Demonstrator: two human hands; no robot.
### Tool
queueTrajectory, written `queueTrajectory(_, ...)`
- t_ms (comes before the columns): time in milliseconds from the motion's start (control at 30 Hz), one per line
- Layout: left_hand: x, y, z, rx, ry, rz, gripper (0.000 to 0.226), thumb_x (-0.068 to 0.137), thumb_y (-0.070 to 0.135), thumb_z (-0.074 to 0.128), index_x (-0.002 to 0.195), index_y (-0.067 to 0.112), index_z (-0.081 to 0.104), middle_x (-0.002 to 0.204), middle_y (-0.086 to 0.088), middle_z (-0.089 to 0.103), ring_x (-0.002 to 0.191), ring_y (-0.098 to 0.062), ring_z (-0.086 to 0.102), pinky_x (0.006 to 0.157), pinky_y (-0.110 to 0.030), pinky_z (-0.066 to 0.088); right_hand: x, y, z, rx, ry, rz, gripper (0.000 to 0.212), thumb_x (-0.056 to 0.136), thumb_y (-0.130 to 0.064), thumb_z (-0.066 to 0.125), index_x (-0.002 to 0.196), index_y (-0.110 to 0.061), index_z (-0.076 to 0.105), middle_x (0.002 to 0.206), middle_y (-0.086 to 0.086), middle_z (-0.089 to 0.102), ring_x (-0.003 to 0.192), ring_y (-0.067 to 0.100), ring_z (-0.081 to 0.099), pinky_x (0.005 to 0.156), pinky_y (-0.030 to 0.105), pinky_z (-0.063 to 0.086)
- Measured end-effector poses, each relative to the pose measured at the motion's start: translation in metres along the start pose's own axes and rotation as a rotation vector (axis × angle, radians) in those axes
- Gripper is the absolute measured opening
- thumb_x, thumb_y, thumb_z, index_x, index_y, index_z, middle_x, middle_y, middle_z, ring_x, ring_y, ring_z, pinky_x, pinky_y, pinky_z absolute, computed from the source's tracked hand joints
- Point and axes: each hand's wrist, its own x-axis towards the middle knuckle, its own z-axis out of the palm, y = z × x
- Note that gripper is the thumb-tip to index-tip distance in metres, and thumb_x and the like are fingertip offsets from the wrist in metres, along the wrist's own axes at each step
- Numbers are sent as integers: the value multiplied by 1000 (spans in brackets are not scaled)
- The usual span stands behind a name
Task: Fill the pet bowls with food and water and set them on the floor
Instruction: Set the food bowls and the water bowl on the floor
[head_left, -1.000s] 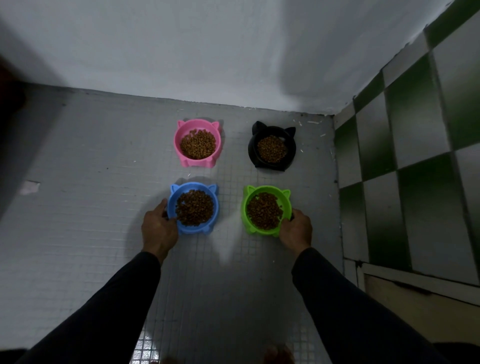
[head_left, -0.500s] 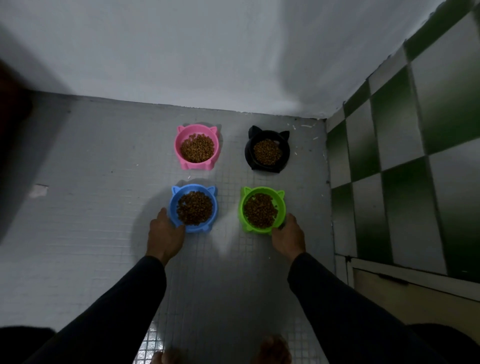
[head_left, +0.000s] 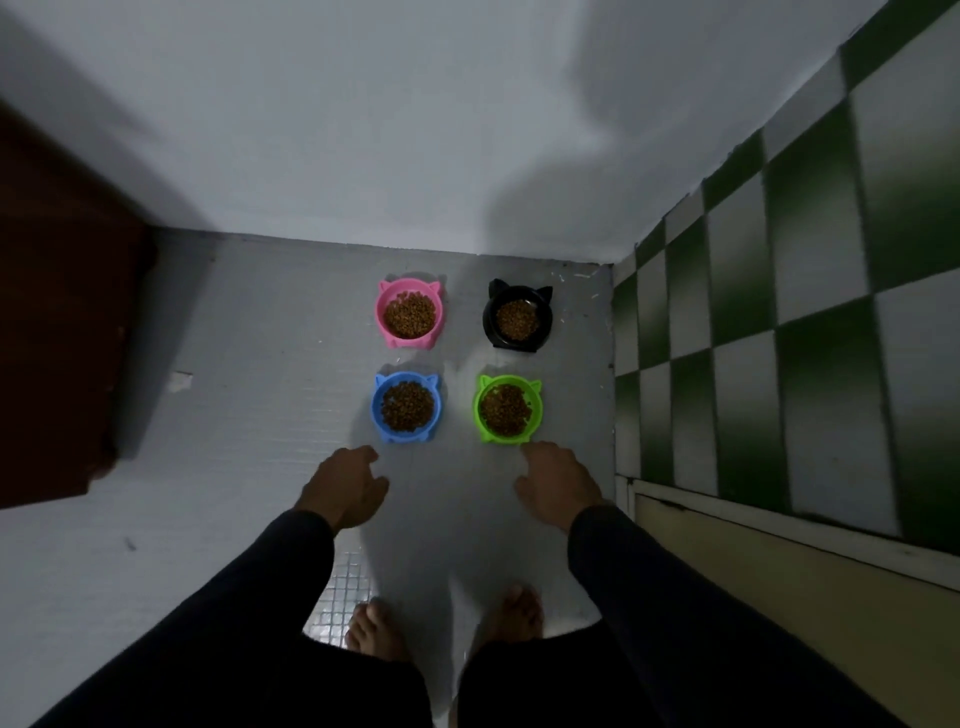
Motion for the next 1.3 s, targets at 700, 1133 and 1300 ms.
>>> queueTrajectory(700, -343, 98, -227, 315, 65, 144, 55, 102, 49, 54, 150, 25, 44, 143, -8, 55, 123, -24, 57, 100, -37, 51, -337, -117, -238, -69, 104, -63, 26, 95, -30, 53, 114, -15, 63, 121, 9, 63, 108, 28, 60, 94, 36, 51)
queueTrajectory(1133, -450, 199, -326, 392, 223, 333, 53, 103, 47, 55, 148, 19, 50, 149, -7, 55, 132, -25, 54, 109, -38, 45, -451, -115, -353, -70, 381, -83, 23, 91, -25, 52, 109, -16, 61, 118, 8, 63, 106, 29, 61, 76, 32, 45)
queueTrajectory(1300, -482, 225, -350, 383, 334, 411, 61, 103, 49, 54, 156, 22, 39, 157, -6, 46, 141, -26, 46, 115, -44, 41, -485, -117, -376, -14, 493, -93, 28, 93, -27, 52, 115, -16, 64, 116, 6, 65, 107, 28, 61, 93, 37, 51)
